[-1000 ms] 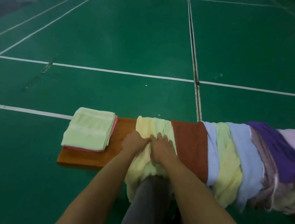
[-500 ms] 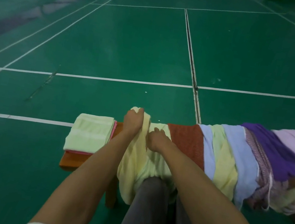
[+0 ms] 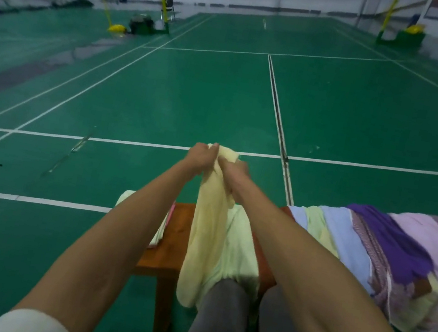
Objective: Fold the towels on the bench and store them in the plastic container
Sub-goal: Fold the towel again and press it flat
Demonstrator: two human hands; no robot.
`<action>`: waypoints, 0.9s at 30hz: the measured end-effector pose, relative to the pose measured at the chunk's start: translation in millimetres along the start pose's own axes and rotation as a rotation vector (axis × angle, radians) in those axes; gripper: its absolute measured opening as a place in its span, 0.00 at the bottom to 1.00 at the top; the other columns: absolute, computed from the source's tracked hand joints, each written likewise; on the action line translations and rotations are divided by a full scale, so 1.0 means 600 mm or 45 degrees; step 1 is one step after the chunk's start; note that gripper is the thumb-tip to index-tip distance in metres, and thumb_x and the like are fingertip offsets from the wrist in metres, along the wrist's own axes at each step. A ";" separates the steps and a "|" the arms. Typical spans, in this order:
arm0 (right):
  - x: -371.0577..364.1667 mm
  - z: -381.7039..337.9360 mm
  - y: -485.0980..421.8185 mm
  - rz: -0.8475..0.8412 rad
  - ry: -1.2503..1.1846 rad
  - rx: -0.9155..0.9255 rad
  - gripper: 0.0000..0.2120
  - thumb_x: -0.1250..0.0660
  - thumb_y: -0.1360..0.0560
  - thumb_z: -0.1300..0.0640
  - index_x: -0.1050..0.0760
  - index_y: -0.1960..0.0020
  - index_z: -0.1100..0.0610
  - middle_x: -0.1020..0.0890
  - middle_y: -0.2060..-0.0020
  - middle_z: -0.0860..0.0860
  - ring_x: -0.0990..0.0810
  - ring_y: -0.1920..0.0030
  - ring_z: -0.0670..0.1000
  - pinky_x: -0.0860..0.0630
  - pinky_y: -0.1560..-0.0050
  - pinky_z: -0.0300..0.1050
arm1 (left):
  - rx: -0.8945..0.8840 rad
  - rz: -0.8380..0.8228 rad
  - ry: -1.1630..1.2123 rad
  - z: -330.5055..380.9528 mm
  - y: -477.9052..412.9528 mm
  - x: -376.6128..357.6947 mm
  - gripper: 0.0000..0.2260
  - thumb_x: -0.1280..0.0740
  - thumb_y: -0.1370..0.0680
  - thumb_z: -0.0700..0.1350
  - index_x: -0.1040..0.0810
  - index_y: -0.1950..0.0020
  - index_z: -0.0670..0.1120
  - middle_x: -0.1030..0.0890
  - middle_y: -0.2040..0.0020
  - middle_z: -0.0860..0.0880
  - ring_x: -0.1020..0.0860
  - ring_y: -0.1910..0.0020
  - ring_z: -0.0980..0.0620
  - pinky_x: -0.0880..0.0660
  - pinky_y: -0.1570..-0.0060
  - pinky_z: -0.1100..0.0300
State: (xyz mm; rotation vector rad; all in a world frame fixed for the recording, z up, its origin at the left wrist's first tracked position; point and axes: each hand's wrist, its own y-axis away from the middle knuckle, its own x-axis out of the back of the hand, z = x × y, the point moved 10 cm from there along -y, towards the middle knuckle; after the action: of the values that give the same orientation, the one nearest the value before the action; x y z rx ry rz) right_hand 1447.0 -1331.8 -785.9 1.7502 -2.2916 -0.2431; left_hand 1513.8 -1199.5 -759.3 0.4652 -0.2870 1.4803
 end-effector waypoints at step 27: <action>0.014 -0.098 0.024 -0.630 -0.843 -0.120 0.40 0.53 0.20 0.29 0.27 0.28 0.61 0.20 0.36 0.63 0.21 0.35 0.63 0.27 0.32 0.59 | -0.013 0.239 0.669 0.063 0.033 0.071 0.23 0.41 0.17 0.61 0.21 0.39 0.44 0.17 0.51 0.49 0.18 0.51 0.49 0.20 0.44 0.52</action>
State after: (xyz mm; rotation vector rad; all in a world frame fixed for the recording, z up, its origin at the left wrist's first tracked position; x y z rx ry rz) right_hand 1449.1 -1335.4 -724.9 2.4251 -2.0980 -1.1508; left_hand 1501.2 -1179.0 -704.3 0.0294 0.0817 1.7236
